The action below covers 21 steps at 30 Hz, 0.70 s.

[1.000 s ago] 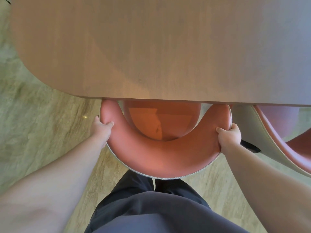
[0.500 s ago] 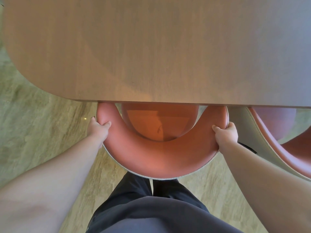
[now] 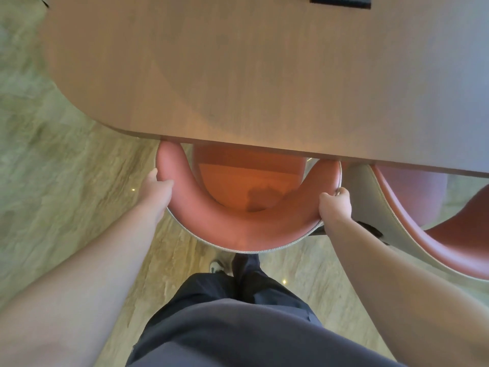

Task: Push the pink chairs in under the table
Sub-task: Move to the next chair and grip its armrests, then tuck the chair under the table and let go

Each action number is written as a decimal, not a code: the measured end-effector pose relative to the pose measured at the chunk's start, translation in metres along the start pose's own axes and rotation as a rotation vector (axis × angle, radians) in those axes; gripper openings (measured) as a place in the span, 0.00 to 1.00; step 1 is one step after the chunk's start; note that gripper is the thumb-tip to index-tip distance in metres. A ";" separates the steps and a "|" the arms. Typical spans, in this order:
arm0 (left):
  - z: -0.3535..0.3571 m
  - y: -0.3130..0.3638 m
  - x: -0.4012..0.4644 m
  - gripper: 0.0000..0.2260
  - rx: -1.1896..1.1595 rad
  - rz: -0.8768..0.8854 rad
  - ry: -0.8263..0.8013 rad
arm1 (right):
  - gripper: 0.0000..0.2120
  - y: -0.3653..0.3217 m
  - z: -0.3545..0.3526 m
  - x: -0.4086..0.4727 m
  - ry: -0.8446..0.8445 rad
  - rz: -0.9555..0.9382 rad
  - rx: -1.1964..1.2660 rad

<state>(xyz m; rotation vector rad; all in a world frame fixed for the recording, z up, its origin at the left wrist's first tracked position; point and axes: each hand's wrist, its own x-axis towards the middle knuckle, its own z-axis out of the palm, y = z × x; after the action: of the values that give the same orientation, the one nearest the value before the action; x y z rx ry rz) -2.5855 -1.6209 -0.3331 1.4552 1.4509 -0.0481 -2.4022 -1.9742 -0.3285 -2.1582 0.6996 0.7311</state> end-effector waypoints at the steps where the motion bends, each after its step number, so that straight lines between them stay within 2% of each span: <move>1: -0.003 -0.004 -0.007 0.32 -0.014 0.014 -0.020 | 0.31 0.002 0.000 -0.009 -0.005 -0.017 -0.005; 5: -0.009 -0.026 -0.045 0.26 -0.103 0.012 -0.069 | 0.32 0.018 -0.002 -0.048 -0.038 -0.091 0.000; 8: -0.011 -0.046 -0.084 0.18 -0.175 -0.007 -0.131 | 0.30 0.034 -0.008 -0.078 -0.102 -0.108 0.097; 11: -0.020 -0.058 -0.129 0.12 -0.249 -0.006 -0.223 | 0.18 0.049 -0.023 -0.113 -0.215 -0.110 0.302; 14: -0.031 -0.061 -0.177 0.08 -0.276 0.095 -0.238 | 0.09 0.063 -0.043 -0.151 -0.255 -0.175 0.343; 21: -0.038 -0.072 -0.270 0.10 -0.210 0.235 -0.311 | 0.16 0.101 -0.108 -0.206 -0.300 -0.391 0.121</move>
<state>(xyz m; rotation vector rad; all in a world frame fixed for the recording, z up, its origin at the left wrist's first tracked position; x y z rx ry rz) -2.7357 -1.8076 -0.1833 1.3673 0.9976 0.0224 -2.5814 -2.0658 -0.1744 -1.9377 0.1533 0.7551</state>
